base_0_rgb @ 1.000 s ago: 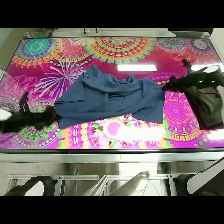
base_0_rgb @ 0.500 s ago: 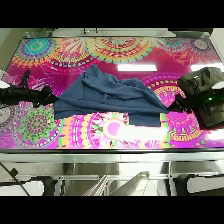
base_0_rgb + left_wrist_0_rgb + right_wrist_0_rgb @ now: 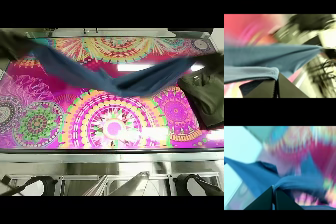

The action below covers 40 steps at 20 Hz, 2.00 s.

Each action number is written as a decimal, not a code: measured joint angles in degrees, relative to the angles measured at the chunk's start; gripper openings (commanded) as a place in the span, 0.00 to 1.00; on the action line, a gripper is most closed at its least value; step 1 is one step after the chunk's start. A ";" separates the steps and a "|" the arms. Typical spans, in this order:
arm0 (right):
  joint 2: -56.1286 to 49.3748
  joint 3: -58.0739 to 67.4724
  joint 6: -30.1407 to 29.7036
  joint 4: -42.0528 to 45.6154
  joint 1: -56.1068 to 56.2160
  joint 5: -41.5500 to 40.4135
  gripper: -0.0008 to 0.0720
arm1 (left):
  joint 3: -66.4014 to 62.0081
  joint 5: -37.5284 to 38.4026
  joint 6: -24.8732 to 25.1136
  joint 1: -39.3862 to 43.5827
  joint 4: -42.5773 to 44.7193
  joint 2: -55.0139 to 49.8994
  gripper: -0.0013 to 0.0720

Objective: Fold the shirts.

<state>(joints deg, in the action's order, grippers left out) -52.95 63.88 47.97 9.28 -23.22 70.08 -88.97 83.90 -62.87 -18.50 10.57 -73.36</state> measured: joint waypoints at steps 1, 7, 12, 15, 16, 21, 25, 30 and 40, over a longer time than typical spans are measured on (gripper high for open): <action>4.68 2.21 -1.22 -1.73 -1.11 -3.34 0.04 | -3.15 -0.11 0.17 -1.55 -3.58 2.78 0.05; 24.15 10.84 -4.39 -2.23 -9.18 -20.22 0.04 | -14.91 -1.60 -2.10 -17.57 -11.72 14.80 0.05; 22.14 12.15 -1.92 -0.07 -11.78 -18.14 0.04 | -15.34 1.31 -3.17 -21.88 -11.65 14.47 0.04; 13.84 11.45 1.14 0.39 -11.10 -11.37 0.04 | -10.71 2.21 -3.80 -14.36 -3.13 10.05 0.05; 10.49 10.56 1.73 0.79 -10.19 -9.55 0.04 | -8.37 2.19 -3.96 -11.13 0.52 7.98 0.04; -6.82 3.74 2.97 4.81 -2.95 -8.57 0.04 | 3.67 -4.74 -2.60 -0.57 11.26 -4.96 0.05; -23.17 0.52 -0.98 5.22 3.08 -16.57 0.04 | 8.09 -12.11 0.57 1.75 13.79 -18.29 0.05; -41.18 3.28 -8.92 -3.67 6.19 -23.69 0.04 | 1.62 -16.33 2.36 2.40 14.56 -34.82 0.04; -51.80 10.03 -10.01 -5.55 4.57 -17.81 0.04 | -20.13 -12.92 1.42 0.63 15.37 -51.34 0.04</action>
<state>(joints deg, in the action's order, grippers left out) -104.75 73.91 37.95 3.73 -18.65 52.27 -109.10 70.98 -61.45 -17.87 25.93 -124.70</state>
